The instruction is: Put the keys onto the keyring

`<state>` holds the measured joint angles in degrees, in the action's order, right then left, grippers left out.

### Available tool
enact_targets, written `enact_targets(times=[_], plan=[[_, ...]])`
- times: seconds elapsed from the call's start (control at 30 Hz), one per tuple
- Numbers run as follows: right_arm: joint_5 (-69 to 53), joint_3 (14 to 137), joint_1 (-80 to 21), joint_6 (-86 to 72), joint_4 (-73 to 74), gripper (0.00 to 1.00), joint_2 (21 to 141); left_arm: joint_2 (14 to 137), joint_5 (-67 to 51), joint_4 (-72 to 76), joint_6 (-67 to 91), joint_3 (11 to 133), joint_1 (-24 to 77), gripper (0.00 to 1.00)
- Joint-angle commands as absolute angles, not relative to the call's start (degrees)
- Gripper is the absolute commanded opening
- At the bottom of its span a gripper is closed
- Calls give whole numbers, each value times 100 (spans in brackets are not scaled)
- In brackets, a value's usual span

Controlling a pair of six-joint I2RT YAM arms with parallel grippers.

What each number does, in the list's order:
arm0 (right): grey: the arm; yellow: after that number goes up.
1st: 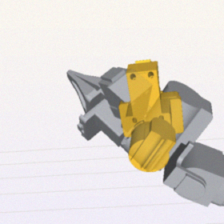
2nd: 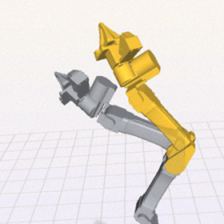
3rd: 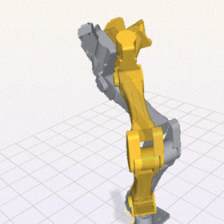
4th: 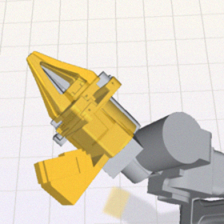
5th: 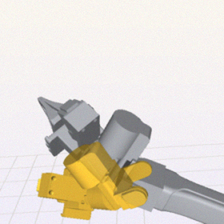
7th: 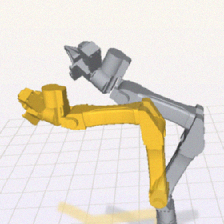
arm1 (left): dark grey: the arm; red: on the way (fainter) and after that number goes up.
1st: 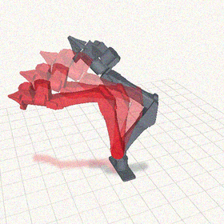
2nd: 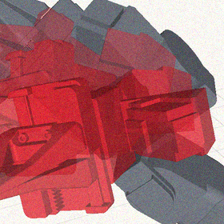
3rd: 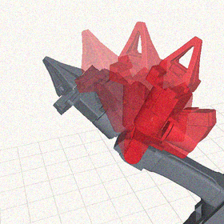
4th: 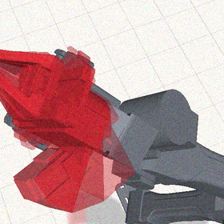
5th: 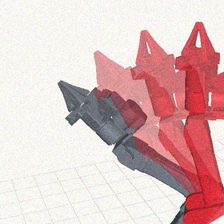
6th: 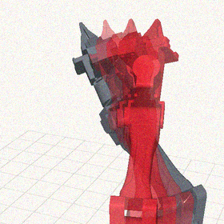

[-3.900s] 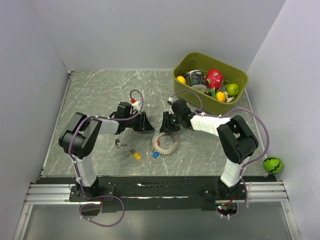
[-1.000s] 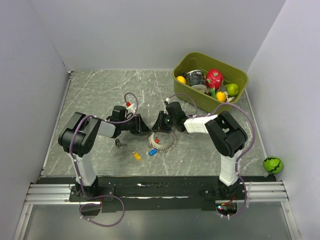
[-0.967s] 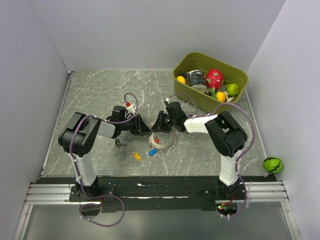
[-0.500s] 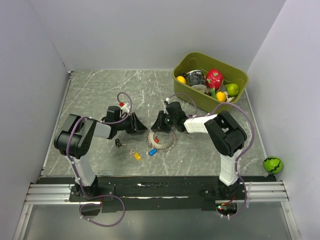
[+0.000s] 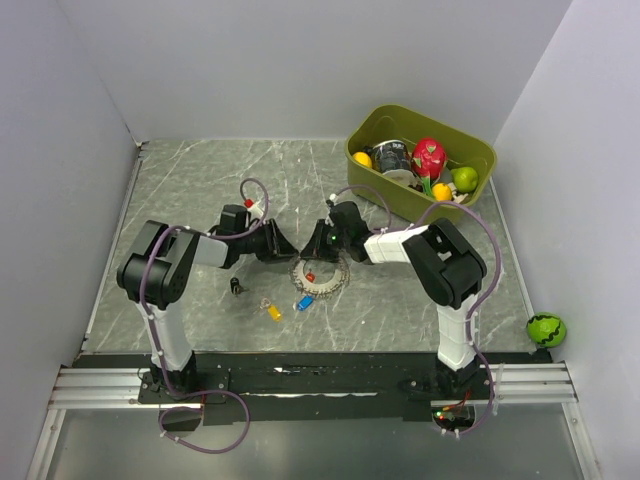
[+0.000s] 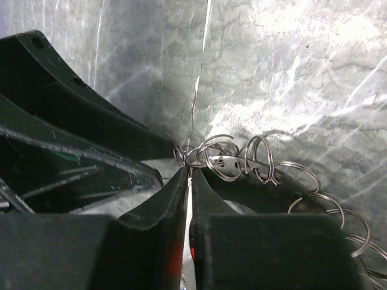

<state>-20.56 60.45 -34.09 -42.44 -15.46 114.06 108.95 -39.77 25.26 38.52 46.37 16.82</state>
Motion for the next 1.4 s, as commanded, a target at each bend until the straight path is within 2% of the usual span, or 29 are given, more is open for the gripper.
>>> enact_targets(times=[0.0,0.07,0.43,0.67,0.87,1.07,1.2,1.3,1.37], plan=[[-1854,6126,-3366,-4201,-1512,10,11619,11065,-3832,2399,3726,4737,1810,40],[-1881,6126,-3358,-4201,-1476,7,11593,11127,-3841,2487,3744,4737,1828,40],[-2030,6065,-3357,-4219,-1626,3,11575,11083,-4192,3014,3823,4720,1881,33],[-2337,5836,-3340,-4280,-2188,2,11523,10890,-4605,3708,3973,4439,1907,14],[-2645,5695,-3305,-4315,-2636,11,11540,10837,-4676,3841,3946,4368,1907,1],[-2716,5634,-3261,-4333,-2760,25,11514,10740,-4641,3973,3946,4236,1907,1],[-2672,5634,-3269,-4324,-2646,28,11505,10565,-4386,3850,3868,4157,1890,3],[-2619,5608,-3252,-4324,-2645,30,11470,10415,-4167,3570,3744,4183,1855,16],[-2593,5590,-3252,-4307,-2672,32,11426,10389,-4105,3402,3613,4289,1828,28]])
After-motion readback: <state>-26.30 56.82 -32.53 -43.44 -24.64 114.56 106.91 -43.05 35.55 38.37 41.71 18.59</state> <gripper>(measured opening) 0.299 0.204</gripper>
